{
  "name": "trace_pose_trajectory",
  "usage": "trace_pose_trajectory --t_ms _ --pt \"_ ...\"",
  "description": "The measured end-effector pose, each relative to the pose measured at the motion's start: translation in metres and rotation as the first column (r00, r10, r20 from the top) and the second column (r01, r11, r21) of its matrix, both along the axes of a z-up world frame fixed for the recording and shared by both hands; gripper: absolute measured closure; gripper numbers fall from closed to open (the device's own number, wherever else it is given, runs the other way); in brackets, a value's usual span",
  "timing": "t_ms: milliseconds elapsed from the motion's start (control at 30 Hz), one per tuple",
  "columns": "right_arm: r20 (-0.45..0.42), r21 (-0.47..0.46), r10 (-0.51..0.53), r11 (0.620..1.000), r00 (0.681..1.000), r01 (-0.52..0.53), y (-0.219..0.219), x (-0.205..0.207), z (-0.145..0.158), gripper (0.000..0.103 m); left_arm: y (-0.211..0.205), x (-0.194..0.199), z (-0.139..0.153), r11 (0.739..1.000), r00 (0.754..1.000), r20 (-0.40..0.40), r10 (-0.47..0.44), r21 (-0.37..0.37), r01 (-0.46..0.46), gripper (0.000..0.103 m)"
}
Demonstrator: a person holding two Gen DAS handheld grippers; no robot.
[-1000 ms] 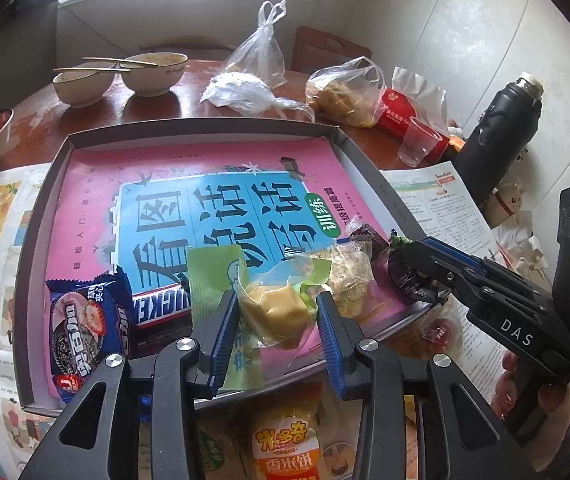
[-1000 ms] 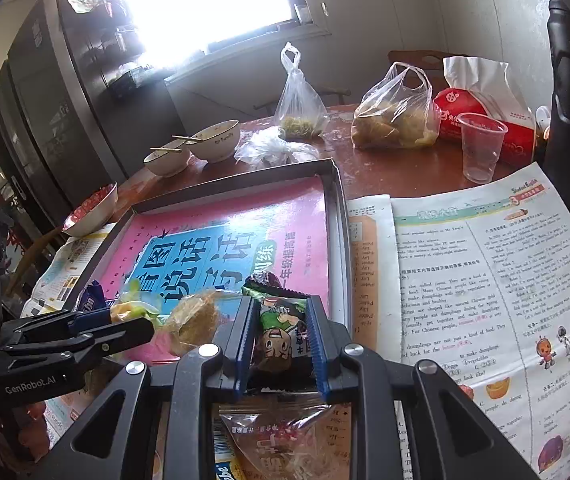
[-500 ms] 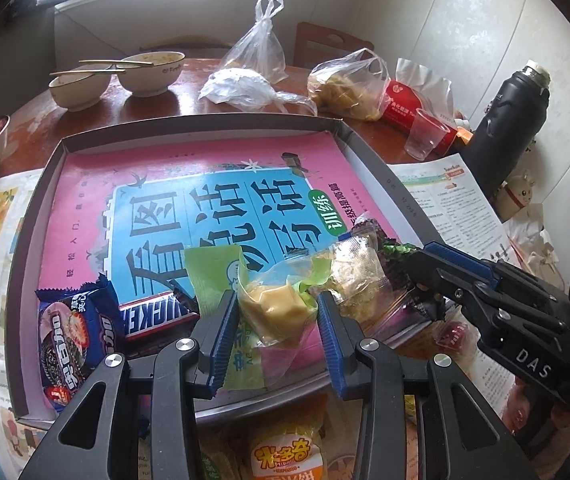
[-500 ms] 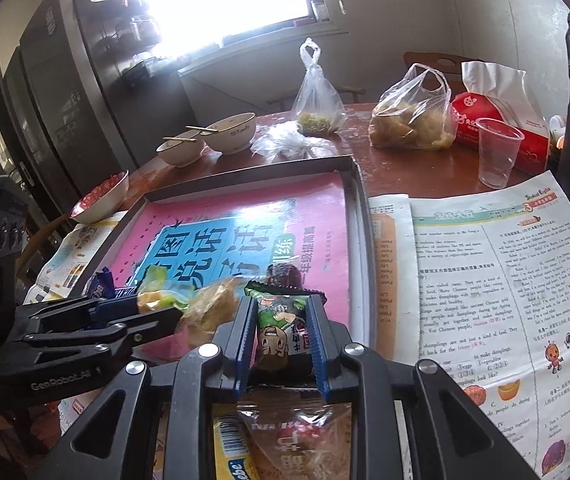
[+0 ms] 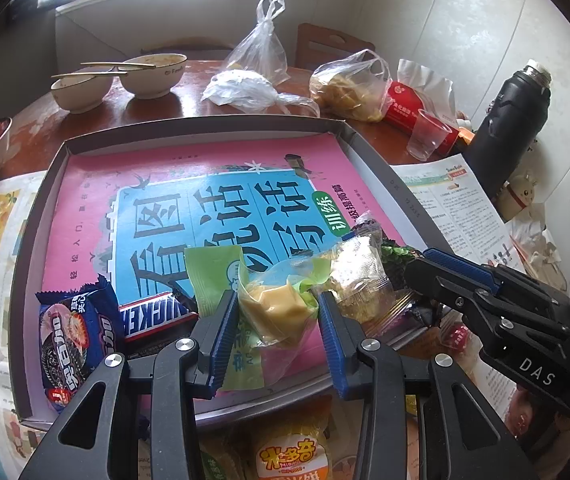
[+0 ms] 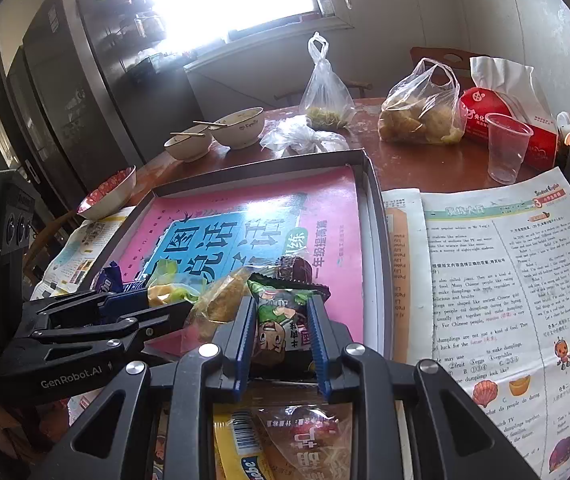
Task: Organize snacks
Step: 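Lower the green snack pack and open the right tool while the left tool releases the cake bag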
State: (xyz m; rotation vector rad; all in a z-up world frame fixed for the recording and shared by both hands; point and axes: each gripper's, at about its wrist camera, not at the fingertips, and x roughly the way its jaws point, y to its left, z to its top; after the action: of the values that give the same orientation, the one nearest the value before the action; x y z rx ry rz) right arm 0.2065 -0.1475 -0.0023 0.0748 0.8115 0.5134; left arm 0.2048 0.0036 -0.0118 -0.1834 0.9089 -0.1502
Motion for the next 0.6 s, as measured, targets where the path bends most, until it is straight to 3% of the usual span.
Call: trace_pose_trajectory --t_ms 600 --pt "0.02 0.005 -0.023 1.0 1.0 0.022 -0.0042 -0.0026 0.0067 0.076 0.0033 -0.0062 0.0043 1.0 1.0 0.004 0.002 -0.019 -0.002 0.057"
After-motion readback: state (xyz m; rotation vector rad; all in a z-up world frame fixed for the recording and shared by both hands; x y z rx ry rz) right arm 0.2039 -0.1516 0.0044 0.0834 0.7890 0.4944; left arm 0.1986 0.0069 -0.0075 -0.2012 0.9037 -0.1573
